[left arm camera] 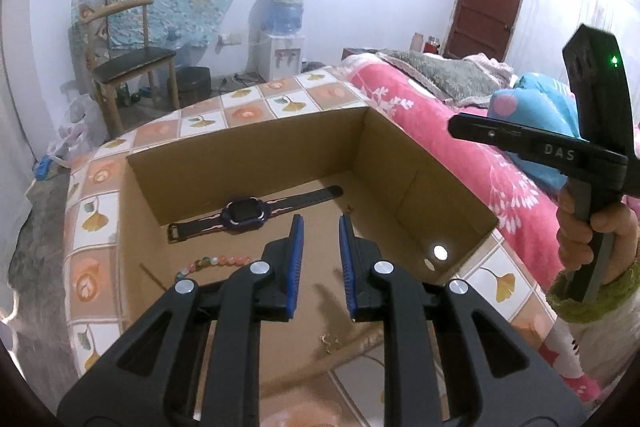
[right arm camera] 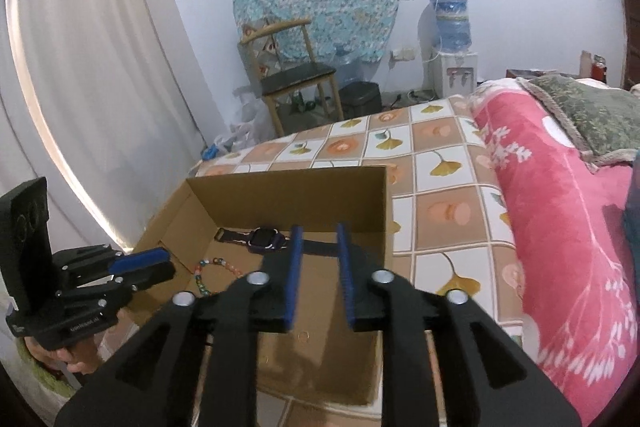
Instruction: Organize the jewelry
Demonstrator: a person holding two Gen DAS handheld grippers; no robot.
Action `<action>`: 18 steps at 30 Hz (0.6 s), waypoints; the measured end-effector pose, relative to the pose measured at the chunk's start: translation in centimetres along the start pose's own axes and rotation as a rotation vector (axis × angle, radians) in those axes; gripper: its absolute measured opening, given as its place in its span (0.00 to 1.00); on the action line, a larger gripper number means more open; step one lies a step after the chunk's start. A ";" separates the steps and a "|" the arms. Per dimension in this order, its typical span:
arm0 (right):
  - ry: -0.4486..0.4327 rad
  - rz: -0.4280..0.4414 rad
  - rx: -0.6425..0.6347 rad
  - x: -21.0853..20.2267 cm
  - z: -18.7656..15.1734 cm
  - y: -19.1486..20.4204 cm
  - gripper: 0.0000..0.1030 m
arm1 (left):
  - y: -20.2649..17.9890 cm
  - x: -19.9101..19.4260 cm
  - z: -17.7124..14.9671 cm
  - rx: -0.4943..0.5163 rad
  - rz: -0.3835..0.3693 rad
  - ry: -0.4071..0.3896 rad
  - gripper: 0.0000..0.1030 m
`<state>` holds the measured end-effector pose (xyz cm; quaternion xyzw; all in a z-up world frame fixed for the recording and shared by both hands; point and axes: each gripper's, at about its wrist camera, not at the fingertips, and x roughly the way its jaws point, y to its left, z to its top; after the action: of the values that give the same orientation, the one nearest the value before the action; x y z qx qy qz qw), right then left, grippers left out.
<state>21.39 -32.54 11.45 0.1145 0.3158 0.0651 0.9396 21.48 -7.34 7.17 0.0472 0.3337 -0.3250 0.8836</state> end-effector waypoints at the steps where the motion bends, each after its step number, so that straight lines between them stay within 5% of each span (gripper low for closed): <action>1: -0.007 -0.004 0.001 -0.6 -0.2 0.0 0.21 | -0.1 -0.7 -0.3 0.001 0.004 -0.009 0.19; 11: -0.041 -0.057 0.055 -6.7 -4.0 -0.9 0.36 | -1.2 -5.9 -3.4 0.024 0.037 -0.056 0.55; 18: 0.075 -0.131 0.150 -8.2 -9.5 -3.1 0.37 | -3.8 -6.9 -7.5 0.081 0.005 0.016 0.82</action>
<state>9.29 -35.45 8.03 0.1612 0.3613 -0.0159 0.9183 11.08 -4.30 6.17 0.0862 0.3274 -0.3356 0.8791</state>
